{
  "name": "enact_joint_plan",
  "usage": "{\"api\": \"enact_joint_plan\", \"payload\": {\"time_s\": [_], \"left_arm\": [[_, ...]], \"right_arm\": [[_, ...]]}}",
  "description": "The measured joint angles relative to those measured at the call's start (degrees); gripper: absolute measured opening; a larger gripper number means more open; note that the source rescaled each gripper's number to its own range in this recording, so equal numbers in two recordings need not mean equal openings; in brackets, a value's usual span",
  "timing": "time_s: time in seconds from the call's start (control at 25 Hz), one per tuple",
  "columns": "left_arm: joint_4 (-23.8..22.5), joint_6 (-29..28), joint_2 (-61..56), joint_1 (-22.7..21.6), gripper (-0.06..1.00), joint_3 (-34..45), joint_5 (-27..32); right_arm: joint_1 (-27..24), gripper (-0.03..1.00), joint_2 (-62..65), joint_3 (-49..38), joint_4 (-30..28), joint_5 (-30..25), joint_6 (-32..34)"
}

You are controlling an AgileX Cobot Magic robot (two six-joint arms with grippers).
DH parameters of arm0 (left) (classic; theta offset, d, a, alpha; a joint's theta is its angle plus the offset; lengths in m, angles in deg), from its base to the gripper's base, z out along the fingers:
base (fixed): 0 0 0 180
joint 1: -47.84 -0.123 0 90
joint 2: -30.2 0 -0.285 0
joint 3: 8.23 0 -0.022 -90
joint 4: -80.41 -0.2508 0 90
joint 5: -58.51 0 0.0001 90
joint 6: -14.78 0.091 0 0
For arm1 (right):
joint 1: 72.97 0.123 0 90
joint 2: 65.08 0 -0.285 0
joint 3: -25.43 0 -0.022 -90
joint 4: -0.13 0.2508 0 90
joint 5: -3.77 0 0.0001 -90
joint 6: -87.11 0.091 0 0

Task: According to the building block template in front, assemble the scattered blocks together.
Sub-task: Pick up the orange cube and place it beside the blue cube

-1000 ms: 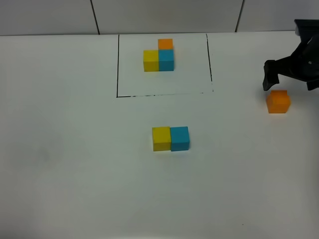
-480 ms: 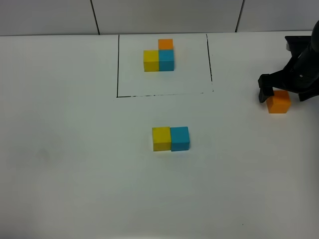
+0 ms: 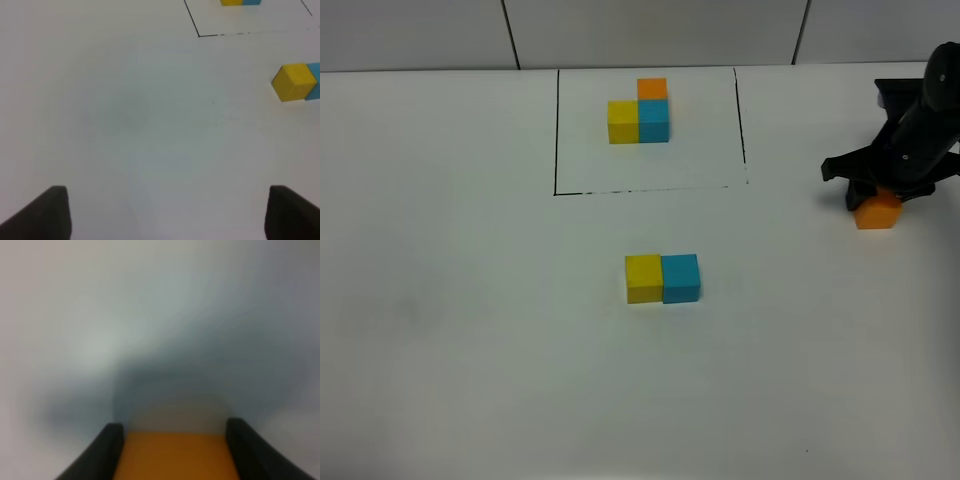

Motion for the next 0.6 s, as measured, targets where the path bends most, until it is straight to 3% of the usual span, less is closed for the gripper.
{"api": "enact_joint_plan", "payload": {"time_s": [0.2, 0.44, 0.6], "left_arm": [[0.0, 0.0, 0.0, 0.0, 0.79, 0.0, 0.0], [0.0, 0.0, 0.0, 0.0, 0.79, 0.0, 0.0], [0.0, 0.0, 0.0, 0.0, 0.79, 0.0, 0.0]], "right_arm": [[8.3, 0.02, 1.9, 1.9, -0.4, -1.3, 8.5], [19.3, 0.02, 2.2, 5.8, -10.2, -4.2, 24.5], [23.5, 0.02, 2.2, 6.8, -12.0, -4.7, 29.8]]}}
